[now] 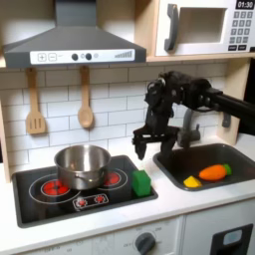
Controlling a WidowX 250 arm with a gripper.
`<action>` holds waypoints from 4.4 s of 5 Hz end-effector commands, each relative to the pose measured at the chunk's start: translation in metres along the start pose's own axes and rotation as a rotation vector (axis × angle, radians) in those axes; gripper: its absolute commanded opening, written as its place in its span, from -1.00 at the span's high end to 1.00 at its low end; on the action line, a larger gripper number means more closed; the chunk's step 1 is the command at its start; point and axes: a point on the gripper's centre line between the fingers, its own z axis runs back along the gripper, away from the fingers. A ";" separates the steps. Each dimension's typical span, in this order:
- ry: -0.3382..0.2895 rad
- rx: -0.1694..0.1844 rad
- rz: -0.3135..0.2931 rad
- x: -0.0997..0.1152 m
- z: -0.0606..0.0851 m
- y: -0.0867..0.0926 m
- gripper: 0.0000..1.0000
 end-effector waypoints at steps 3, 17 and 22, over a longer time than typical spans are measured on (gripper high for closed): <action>0.068 0.014 0.019 -0.016 -0.046 0.021 -1.00; -0.144 0.103 0.102 0.041 0.014 0.089 1.00; -0.150 0.116 0.153 0.073 -0.032 0.127 1.00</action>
